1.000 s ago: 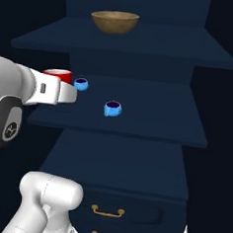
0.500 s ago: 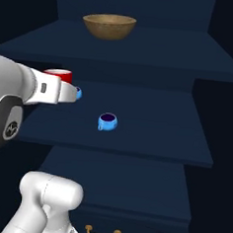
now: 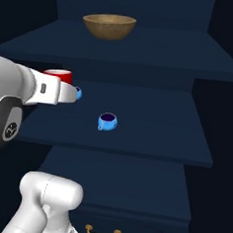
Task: Gather all objects into one cabinet and sort the glasses and bowls to opposite sides.
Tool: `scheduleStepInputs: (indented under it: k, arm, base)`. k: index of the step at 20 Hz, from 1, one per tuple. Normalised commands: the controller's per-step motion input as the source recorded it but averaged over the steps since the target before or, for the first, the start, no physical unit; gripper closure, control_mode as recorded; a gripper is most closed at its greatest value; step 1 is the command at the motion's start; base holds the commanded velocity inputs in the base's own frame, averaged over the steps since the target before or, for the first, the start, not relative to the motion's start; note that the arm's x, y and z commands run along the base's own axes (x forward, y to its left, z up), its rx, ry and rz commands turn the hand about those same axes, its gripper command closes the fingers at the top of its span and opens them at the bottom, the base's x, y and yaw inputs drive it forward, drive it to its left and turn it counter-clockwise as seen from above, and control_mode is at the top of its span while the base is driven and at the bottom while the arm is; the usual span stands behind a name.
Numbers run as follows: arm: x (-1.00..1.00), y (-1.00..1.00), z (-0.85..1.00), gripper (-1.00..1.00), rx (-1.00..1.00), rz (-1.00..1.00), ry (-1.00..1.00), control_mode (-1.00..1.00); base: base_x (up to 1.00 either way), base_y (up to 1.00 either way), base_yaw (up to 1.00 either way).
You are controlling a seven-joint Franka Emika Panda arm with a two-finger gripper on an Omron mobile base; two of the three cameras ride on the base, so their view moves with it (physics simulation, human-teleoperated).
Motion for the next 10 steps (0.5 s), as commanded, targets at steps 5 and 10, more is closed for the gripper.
scheduleStepInputs:
  k: [5, 10]
  arm:
    - [0.07, -0.21, -0.45, 1.0, 0.0, 0.09, 0.0, -1.0]
    - [0.25, -0.44, -0.96, 1.0, 0.02, 0.32, 0.0, -1.0]
  base:
    - [0.0, 0.0, 0.0]
    - [0.0, 0.0, 0.0]
